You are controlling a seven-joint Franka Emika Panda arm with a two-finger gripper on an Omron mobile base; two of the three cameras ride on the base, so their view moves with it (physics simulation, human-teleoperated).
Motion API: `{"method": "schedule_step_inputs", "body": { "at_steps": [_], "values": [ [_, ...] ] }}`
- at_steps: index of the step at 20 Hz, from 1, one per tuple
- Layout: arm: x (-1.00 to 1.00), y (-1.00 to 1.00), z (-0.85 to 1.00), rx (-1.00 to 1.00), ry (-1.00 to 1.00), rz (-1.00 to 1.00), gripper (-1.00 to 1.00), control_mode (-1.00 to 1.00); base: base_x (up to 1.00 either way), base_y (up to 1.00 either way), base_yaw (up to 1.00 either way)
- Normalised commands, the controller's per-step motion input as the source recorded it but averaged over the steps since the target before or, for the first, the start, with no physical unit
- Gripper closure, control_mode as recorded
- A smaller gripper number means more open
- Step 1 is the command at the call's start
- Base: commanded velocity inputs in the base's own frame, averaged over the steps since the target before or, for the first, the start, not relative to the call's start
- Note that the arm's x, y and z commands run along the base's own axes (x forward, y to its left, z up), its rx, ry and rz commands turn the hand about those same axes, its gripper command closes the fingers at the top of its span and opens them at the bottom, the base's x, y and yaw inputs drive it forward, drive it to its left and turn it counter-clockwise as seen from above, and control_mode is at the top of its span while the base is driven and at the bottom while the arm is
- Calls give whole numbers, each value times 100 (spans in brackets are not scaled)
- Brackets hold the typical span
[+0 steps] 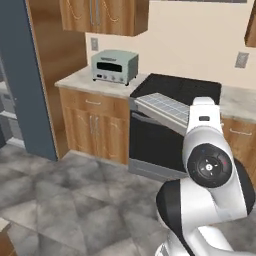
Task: The ice cube tray has been filled with water. Take the tray and place it in the freezer to make ice. Close the freezer door after placing the tray.
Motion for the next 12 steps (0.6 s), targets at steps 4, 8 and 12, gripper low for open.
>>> {"method": "schedule_step_inputs", "body": {
  "at_steps": [4, 8, 12],
  "values": [
    [0, 0, 0, 0, 0, 0, 100, 100, 100, 0, 32],
    [0, 0, 0, 0, 0, 0, 100, 100, 100, 0, 40],
    [0, 0, 0, 0, 0, 0, 100, 100, 100, 0, 41]
  ]
}}
